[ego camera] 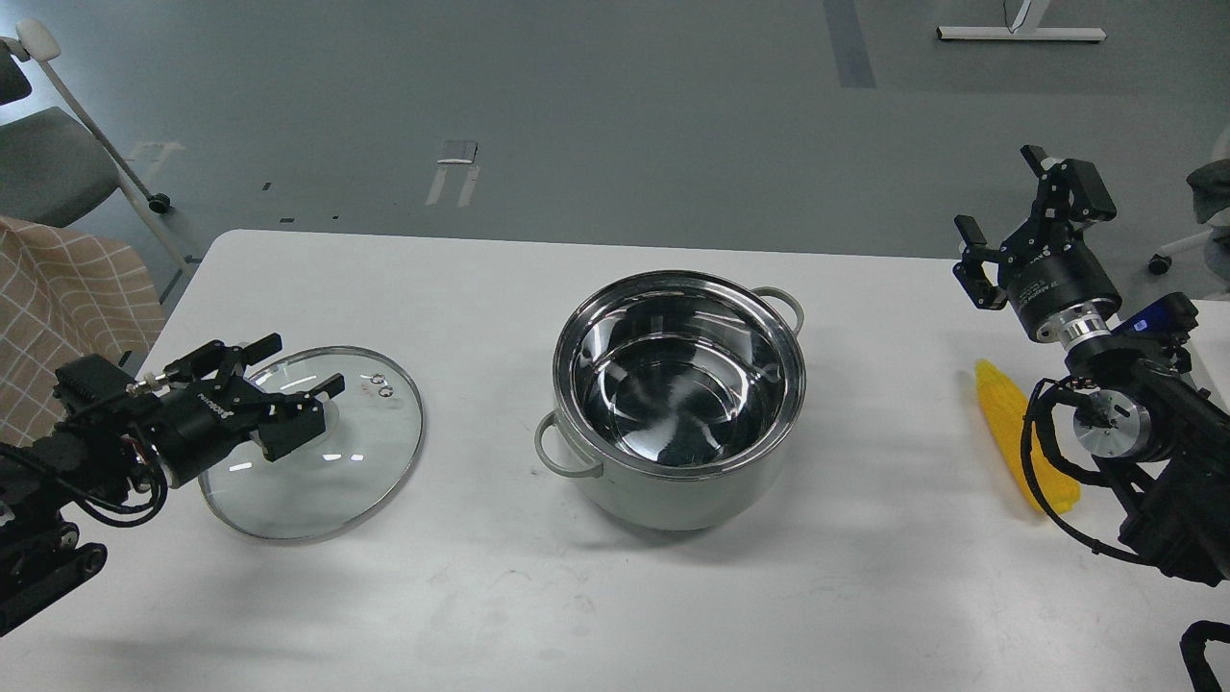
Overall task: Open pot and put corn in
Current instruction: 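Raise the left gripper away from the lid, then reach the right gripper down and grasp the yellow corn cob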
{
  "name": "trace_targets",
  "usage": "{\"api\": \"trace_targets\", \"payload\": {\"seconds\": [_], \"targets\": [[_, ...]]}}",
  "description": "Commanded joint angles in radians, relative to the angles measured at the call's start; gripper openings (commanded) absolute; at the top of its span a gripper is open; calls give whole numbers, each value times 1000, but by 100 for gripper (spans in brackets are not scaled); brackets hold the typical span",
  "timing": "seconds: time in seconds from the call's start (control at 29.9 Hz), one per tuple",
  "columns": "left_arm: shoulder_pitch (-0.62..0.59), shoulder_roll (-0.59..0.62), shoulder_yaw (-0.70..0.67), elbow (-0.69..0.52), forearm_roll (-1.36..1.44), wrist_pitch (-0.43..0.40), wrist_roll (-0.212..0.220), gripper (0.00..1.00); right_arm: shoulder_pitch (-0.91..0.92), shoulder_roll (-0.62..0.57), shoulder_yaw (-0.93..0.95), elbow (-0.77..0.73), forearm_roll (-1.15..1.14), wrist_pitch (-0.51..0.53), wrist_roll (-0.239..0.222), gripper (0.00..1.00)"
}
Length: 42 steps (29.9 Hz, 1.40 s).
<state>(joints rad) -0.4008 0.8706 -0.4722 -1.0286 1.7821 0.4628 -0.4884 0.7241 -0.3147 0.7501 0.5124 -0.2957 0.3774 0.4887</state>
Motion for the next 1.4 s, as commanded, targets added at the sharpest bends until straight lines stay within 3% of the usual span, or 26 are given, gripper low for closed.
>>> {"api": "trace_targets", "payload": {"seconds": [0.0,0.2,0.33,0.54,0.64,0.94,1.24,1.37], "targets": [[-76,8,0,-25,-78,-16,0,97,1,-6,0,1,0,0,0,100],[-283,2,-3,-28,-312,-191,0,97,9,-34,-1,32,-8,0,0,100],[-430,-4,-11,-27,-687,-418,0,98,21,-64,-37,58,-49,0,0,100],[-524,-21,-14,-11,-1158,-692,0,98,31,-167,-90,167,-86,-41,0,100],[-527,-28,-14,-11,-1289,-739,0,98,57,-217,-122,213,-149,-51,0,100],[-524,-79,-14,-13,-1323,-737,0,98,185,-443,-378,366,-509,-95,0,100],[-526,-113,-13,-24,-1320,-734,0,98,366,-537,-722,376,-1003,-150,0,100],[-526,-116,-13,-28,-1322,-736,0,98,388,-546,-791,371,-1106,-158,0,100]]}}
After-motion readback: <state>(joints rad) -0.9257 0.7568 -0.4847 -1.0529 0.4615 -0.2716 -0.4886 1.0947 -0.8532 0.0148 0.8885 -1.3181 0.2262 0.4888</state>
